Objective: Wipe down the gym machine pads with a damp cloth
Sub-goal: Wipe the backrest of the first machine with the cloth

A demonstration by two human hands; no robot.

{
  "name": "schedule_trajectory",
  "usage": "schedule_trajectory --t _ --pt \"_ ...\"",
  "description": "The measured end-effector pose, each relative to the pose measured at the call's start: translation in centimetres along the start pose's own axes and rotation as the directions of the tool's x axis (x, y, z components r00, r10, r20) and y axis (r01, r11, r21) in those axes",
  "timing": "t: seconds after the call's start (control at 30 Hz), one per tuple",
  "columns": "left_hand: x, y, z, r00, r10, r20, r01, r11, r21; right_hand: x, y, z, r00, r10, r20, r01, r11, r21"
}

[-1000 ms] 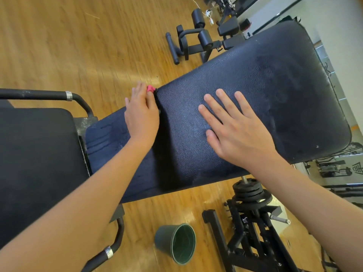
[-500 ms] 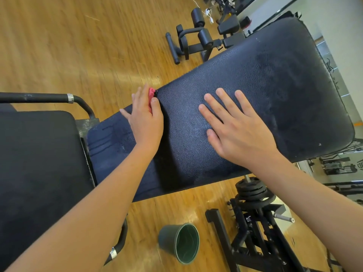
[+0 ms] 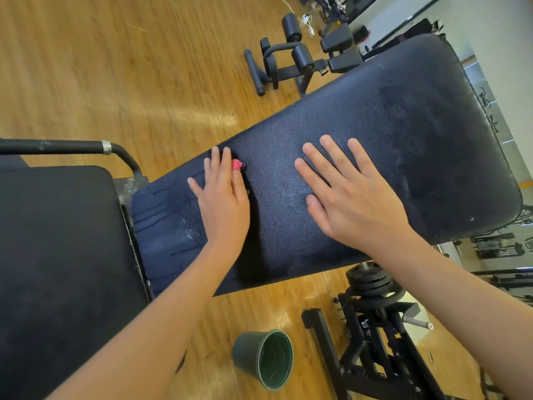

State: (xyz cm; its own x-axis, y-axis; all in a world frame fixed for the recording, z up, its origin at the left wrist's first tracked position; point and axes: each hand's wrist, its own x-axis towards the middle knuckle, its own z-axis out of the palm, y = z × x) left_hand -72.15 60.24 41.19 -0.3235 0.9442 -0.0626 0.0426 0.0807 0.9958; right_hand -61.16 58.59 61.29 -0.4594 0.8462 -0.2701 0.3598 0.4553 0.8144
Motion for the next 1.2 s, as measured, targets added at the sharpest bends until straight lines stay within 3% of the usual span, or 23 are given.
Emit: schedule_trajectory --t 0.17,0.33,0.57,0.87,1.2 --pt "0.7 0.5 0.4 0.997 -0.057 -0.05 0.053 0.996 -0.07 0.0 -0.1 0.0 1.0 0.001 0.003 -0.001 1.0 0.0" --pt "-1.2 0.8 0.5 0.985 -0.17 0.009 0.169 0.978 -0.12 0.0 0.0 0.0 1.0 0.0 0.009 0.0 1.0 0.0" --pt "-6.4 0.1 0.0 0.993 -0.088 0.079 0.097 0.989 -0.116 0.1 -0.1 -0.1 1.0 0.004 0.013 -0.004 1.0 0.0" --pt "-2.5 0.8 0.5 0.993 -0.121 -0.018 0.117 0.985 -0.13 0.0 -0.1 0.1 1.0 0.007 -0.007 -0.007 1.0 0.009" --pt "-7.2 0.0 0.8 0.996 -0.087 -0.006 0.086 0.993 -0.085 0.1 -0.3 0.1 1.0 0.017 -0.002 -0.017 1.0 0.001"
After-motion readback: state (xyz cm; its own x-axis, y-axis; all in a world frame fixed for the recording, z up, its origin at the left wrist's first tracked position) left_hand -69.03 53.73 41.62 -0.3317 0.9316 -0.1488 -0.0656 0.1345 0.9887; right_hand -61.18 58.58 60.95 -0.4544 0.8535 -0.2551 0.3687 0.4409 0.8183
